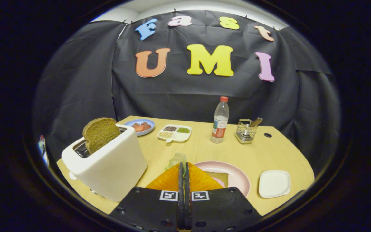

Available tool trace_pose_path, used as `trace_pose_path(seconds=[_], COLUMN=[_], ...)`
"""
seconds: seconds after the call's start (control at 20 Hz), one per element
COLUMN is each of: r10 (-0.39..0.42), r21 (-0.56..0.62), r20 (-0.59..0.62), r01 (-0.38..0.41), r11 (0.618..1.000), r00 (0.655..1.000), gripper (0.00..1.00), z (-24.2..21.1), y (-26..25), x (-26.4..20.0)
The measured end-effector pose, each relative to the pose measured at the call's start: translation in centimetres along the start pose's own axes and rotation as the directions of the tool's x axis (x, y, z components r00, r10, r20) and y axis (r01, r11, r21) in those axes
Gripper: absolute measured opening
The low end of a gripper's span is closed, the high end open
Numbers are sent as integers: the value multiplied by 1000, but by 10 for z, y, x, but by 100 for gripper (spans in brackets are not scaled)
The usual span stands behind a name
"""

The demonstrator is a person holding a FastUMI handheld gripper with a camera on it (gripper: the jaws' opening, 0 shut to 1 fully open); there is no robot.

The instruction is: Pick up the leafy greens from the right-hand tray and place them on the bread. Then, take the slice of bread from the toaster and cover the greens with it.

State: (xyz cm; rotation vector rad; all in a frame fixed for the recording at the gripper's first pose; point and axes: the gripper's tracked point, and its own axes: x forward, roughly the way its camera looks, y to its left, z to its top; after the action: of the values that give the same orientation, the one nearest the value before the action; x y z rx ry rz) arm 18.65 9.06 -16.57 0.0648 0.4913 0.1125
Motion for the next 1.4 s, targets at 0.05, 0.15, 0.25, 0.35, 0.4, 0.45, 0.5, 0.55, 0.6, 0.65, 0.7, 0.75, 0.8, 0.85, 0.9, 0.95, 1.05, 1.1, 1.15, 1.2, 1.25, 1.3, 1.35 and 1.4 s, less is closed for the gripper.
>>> trace_pose_path(seconds=[0.05,0.15,0.25,0.35,0.4,0.45,0.5,0.55,0.6,0.65,0.7,0.75,0.8,0.85,0.9,0.95,1.05,1.1,1.15,1.2,1.25,1.3,1.35,1.4], r10=[-7,-13,-21,-20,-23,-24,-29,-33,-33,-31,-30,-31,-31,-41,-34,-46,-52,-53,-64,-69,-74,-76,-80,-83], r21=[12,39,59,76,81,85,88,91,95,98,101,104,108,112,119,123,133,135,137,138,136,133,129,127], r20=[-14,-25,-37,-58,-71,-84,-95,-103,-109,-112,-113,-118,-122,-123,-116,-109,-86,-67,-51,-31,-4,20,43,61], r01=[7,14,23,24,29,31,38,43,43,42,41,43,44,55,48,60,63,62,70,72,74,73,74,74], r11=[1000,999,998,997,996,996,995,995,995,994,994,994,993,992,992,991,989,989,988,988,988,988,989,989], r00=[1000,1000,999,998,997,996,995,994,994,993,993,993,992,992,993,993,995,996,997,997,997,997,996,995], gripper=[1,1,1,1,1,1,1,1,1,1,1,4,5,5,5,22,42,55,68,81,94,96,96,96], z=[-4,-4,-6,-11,-14,-17,-19,-21,-22,-23,-25,-26,-27,-28,-27,-27,-23,-19,-14,-11,-5,1,7,11], y=[-7,-21,-35,-44,-49,-53,-57,-62,-64,-65,-67,-69,-71,-74,-74,-79,-79,-79,-80,-78,-75,-71,-67,-62], x=[8,23,35,47,53,58,62,66,69,72,74,76,76,75,75,72,63,57,51,42,32,21,10,-1])
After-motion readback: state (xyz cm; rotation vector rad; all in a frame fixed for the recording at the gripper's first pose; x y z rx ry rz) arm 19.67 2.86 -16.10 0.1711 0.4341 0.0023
